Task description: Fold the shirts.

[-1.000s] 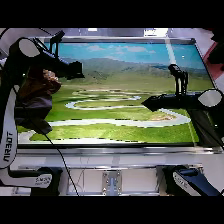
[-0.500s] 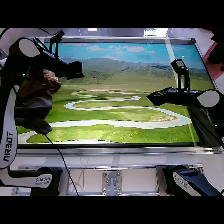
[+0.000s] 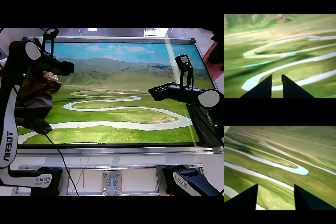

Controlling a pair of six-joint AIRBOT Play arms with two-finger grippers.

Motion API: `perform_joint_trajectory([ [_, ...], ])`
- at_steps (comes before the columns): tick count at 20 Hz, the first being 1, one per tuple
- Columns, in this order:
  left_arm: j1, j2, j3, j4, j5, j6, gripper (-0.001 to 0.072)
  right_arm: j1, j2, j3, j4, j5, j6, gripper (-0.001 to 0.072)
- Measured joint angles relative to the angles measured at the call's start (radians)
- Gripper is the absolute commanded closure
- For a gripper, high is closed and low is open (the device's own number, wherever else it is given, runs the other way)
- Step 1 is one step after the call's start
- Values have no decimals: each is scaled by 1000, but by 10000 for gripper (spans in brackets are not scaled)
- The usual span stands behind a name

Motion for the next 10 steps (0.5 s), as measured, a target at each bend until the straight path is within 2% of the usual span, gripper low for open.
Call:
perform_joint_trajectory([
  [2, 18, 0, 0, 192, 113, -34, 537, 0, 0, 0, -2, -7, 0, 212],
  [3, 37, 0, 0, 263, 186, -69, 538, 0, 0, 0, -2, -11, 0, 249],
  [4, 64, -2, 0, 314, 257, -123, 524, 0, 0, 0, -3, -14, 0, 257],
  [5, 96, -6, 0, 343, 318, -185, 359, 0, 0, 0, -3, -17, 0, 290],
  [6, 132, -13, 0, 351, 369, -248, 210, 0, 0, 0, -5, -18, 0, 339],
  [8, 218, -39, 0, 293, 437, -348, 192, 0, 0, 0, -6, -22, 7, 339],
  [10, 307, -76, 0, 151, 476, -399, 184, 0, 0, 0, -7, -24, 12, 338],
])
